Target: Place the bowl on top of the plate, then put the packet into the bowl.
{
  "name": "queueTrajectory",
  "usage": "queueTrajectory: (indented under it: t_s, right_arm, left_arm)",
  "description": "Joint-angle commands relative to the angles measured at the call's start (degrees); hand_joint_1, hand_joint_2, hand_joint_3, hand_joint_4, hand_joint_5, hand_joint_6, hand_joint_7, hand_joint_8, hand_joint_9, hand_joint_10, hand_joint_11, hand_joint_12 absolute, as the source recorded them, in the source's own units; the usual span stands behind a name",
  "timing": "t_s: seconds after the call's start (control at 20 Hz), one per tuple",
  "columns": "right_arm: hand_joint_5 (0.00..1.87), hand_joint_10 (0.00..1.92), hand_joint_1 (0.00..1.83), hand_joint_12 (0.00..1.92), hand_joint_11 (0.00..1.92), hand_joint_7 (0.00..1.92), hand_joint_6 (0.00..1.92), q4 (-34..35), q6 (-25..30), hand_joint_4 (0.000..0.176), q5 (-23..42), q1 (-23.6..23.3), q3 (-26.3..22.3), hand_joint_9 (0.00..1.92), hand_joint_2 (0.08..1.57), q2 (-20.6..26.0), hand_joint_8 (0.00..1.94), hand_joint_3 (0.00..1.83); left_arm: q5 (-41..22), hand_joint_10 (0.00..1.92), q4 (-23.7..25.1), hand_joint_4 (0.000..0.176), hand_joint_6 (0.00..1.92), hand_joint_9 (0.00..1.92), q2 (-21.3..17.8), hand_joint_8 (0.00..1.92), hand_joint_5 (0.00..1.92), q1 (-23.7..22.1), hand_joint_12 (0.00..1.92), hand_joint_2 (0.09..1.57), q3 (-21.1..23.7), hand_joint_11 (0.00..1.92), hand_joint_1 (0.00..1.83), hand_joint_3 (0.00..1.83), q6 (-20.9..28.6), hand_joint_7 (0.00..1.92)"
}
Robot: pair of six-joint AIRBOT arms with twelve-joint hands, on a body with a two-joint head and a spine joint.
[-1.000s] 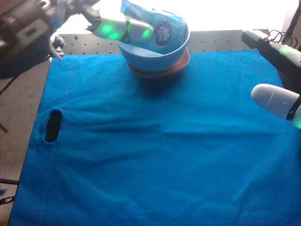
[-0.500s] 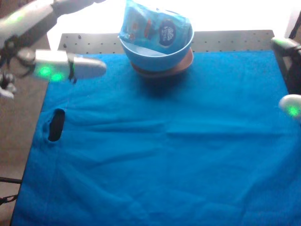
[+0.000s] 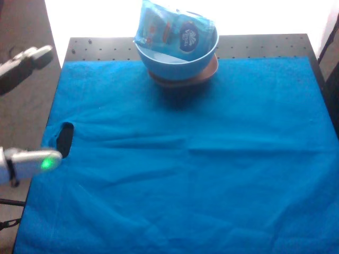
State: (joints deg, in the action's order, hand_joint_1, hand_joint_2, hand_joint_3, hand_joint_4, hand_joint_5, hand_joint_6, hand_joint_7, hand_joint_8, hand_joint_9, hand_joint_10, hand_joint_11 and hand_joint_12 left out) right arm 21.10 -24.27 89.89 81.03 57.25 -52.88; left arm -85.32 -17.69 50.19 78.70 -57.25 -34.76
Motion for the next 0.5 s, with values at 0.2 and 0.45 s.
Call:
queueTrajectory:
  t_s: [0.2, 0.45]
  right_arm:
    - [0.00, 0.00, 0.10, 0.00, 0.00, 0.01, 0.00, 3.76, 0.25, 0.176, 11.06, 2.28, -0.98, 0.00, 1.14, 1.08, 0.00, 0.00]
    - [0.00, 0.00, 0.10, 0.00, 0.00, 0.00, 0.00, 3.76, 0.25, 0.176, 11.06, 2.27, -0.84, 0.00, 1.15, 1.19, 0.00, 0.00]
  left_arm:
    - [-13.85, 0.02, -2.85, 0.120, 0.00, 0.06, -0.01, 0.00, 0.11, 1.79, 0.05, 0.89, 1.61, 0.10, 0.69, 0.00, 0.34, 0.06]
    - [-13.85, 0.01, -3.04, 0.128, 0.01, 0.08, 0.36, 0.01, 0.14, 1.79, 0.06, 0.90, 1.85, 0.09, 0.66, 0.00, 0.35, 0.08]
